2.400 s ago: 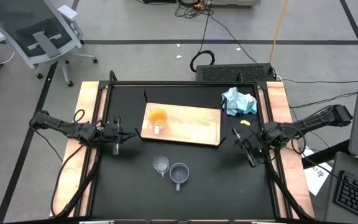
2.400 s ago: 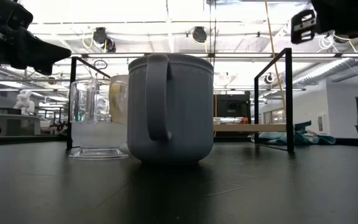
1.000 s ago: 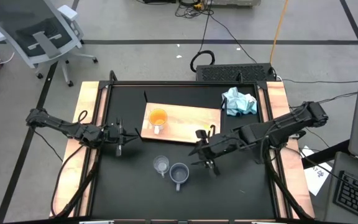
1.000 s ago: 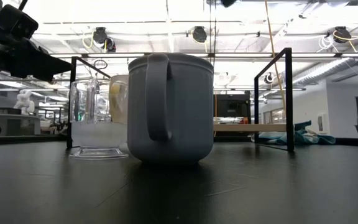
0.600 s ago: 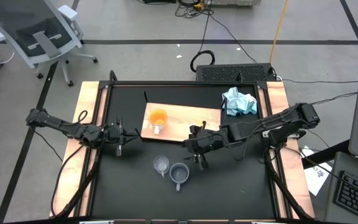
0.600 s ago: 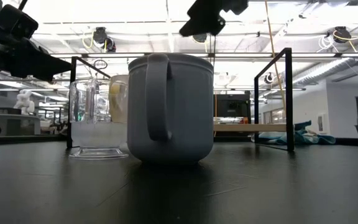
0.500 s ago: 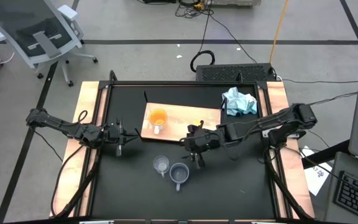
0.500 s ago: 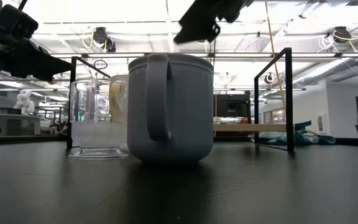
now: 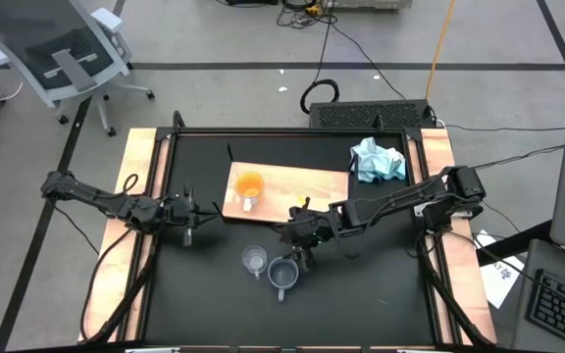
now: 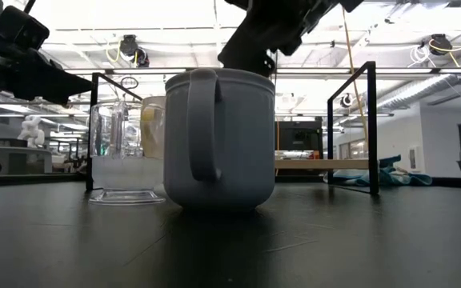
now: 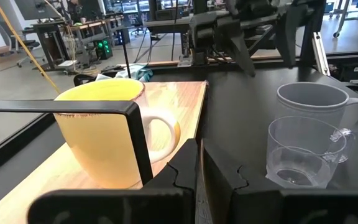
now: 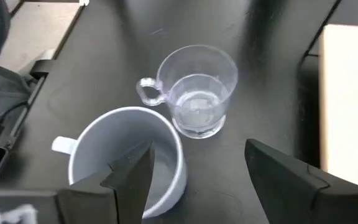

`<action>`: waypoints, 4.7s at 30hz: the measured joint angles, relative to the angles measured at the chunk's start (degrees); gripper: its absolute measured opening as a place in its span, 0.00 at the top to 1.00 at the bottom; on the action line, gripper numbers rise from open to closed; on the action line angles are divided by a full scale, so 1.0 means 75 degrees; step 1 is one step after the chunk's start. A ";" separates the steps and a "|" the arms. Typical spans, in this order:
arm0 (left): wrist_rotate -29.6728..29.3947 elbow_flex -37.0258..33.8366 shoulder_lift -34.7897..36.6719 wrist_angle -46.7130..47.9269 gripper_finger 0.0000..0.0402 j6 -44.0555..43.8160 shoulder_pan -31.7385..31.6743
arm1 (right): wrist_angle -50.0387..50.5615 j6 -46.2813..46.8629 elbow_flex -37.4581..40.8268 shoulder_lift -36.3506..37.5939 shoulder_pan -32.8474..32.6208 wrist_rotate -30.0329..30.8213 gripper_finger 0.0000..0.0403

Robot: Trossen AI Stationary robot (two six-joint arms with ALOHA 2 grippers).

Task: Stack small to large cups/mugs on shelf
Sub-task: Put the gray mug on the shelf

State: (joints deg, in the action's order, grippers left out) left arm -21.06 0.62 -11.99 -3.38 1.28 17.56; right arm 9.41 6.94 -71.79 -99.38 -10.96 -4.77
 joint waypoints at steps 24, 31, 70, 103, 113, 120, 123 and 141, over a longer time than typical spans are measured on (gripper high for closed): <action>0.0003 0.0000 0.0000 0.0017 0.94 -0.0009 0.0000 | -0.0091 0.0332 0.0025 -0.0240 -0.0424 0.0031 0.39; 0.0003 0.0000 0.0000 0.0017 0.94 -0.0008 -0.0002 | -0.0187 0.0769 0.0173 -0.0240 -0.0268 0.0147 0.40; 0.0006 0.0000 0.0000 0.0020 0.94 0.0003 0.0000 | -0.1599 0.0813 0.1180 -0.0240 -0.0320 0.0299 0.41; 0.0009 0.0000 0.0003 0.0021 0.94 0.0017 -0.0003 | -0.1939 0.0521 0.1172 -0.0648 -0.0469 0.0209 0.81; 0.0009 0.0000 0.0000 0.0023 0.94 0.0023 -0.0002 | -0.1387 0.0279 0.1169 -0.0129 -0.0469 0.0206 0.97; 0.0009 0.0000 0.0000 0.0023 0.94 0.0012 -0.0001 | -0.1270 -0.0096 0.1169 0.0374 -0.0551 0.0278 0.99; 0.0009 0.0000 -0.0001 0.0023 0.94 0.0012 -0.0003 | -0.1262 -0.0189 0.1169 0.0535 -0.0560 0.0374 0.99; 0.0020 0.0000 -0.0003 0.0023 0.94 -0.0012 -0.0002 | -0.0646 -0.0448 0.1259 0.1488 -0.0551 0.0440 0.99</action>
State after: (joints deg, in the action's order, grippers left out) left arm -20.91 0.62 -12.01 -3.20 1.19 17.55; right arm 4.57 3.58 -62.35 -88.22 -15.09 -1.47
